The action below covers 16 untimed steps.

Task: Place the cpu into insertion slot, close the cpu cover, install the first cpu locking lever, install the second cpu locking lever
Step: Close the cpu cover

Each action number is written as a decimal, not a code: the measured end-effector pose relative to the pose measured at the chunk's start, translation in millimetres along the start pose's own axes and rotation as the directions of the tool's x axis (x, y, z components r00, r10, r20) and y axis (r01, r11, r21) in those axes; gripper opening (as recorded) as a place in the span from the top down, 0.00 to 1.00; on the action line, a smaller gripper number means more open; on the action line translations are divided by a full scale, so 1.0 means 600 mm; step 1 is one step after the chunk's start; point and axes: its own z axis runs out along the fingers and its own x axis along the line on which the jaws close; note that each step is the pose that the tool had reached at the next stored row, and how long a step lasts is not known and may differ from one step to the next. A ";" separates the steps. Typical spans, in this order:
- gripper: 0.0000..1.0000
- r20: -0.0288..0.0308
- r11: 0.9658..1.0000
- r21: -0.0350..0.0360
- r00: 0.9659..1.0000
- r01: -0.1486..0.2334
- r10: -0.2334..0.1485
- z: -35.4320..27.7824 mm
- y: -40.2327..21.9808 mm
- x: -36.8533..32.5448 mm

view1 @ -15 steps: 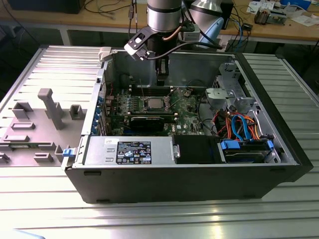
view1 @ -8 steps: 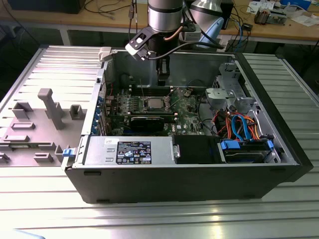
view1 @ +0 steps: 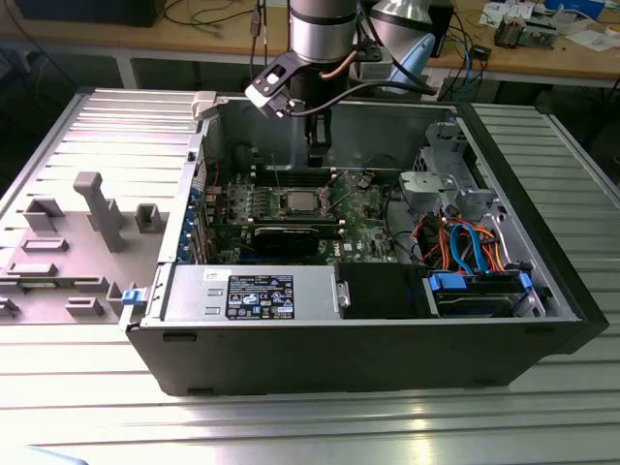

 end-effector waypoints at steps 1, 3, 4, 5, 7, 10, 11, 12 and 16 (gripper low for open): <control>0.89 0.000 1.000 0.000 1.000 0.000 0.000 0.000 0.000 0.000; 0.89 0.000 1.000 0.000 1.000 0.000 0.000 0.000 0.001 0.000; 0.89 0.000 1.000 0.000 1.000 0.000 0.000 0.000 0.001 0.000; 0.89 0.000 1.000 0.000 1.000 0.000 0.000 0.000 0.002 0.000; 0.89 0.000 1.000 0.000 1.000 0.000 0.000 0.000 0.002 0.000; 0.89 0.000 1.000 0.000 1.000 0.000 0.000 0.000 0.003 0.000; 0.89 0.000 1.000 0.000 1.000 0.000 0.000 0.000 0.004 0.000; 0.89 0.000 1.000 0.000 1.000 0.000 0.000 0.000 0.005 0.000; 0.89 0.000 1.000 0.000 1.000 0.000 0.000 0.000 0.006 0.000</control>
